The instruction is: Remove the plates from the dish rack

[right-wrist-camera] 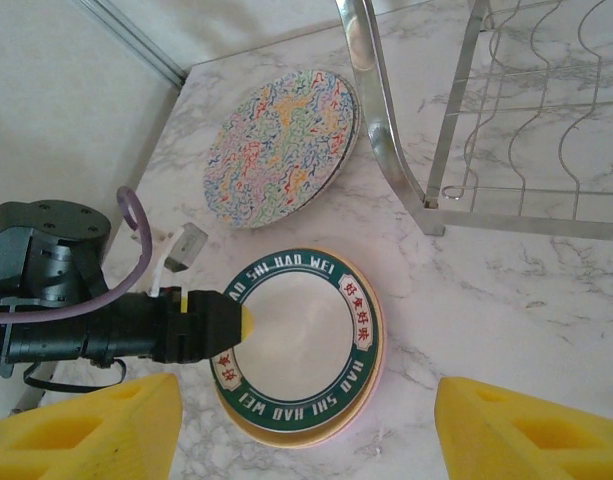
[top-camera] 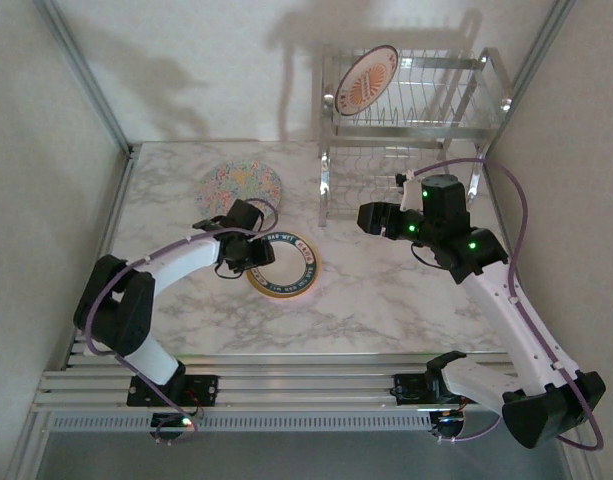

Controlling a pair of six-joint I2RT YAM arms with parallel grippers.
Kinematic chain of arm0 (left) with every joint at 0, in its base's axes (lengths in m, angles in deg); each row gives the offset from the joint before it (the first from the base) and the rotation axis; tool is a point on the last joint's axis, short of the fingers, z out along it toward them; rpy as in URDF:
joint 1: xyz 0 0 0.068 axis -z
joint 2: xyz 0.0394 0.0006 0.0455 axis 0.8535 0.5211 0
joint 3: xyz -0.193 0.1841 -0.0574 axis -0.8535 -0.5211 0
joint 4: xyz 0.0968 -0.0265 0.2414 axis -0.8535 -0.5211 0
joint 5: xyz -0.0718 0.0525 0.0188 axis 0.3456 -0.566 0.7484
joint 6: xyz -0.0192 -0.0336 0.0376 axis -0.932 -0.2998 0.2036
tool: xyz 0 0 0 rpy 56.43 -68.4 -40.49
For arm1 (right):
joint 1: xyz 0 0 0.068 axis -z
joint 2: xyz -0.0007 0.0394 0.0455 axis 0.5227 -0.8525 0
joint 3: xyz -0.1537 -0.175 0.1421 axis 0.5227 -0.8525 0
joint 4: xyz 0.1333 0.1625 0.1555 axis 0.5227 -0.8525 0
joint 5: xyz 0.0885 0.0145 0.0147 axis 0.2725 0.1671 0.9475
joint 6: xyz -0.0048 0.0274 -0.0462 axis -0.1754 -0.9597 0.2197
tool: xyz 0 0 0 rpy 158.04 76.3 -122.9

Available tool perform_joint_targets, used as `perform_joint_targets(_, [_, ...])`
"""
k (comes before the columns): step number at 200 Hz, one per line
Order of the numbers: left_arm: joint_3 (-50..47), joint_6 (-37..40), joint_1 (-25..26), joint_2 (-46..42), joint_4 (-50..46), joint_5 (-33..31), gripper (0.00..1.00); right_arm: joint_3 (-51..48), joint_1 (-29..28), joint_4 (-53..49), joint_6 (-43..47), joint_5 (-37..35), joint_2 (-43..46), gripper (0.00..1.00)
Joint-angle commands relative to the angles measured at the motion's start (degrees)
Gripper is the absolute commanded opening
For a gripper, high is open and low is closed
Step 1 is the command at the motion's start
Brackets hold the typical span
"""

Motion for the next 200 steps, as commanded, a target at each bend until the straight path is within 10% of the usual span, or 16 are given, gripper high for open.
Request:
perform_joint_targets(1, [3.2,2.3,0.8,1.4,-4.7,-3.8,0.57,2.1,-0.3,-0.4,-0.2,0.4,-0.7,0.68])
perform_joint_targets(150, [13.0,5.3,4.6,0.9,-12.1,-16.8,0.65,2.7,-0.4,2.4,0.7,5.8,-1.5,0.68])
perform_joint_targets(200, [19.5,1.8,4.7,-10.9,2.0,-16.2,0.81,13.5,-5.7,1.3,10.6,-19.7,-4.1,0.66])
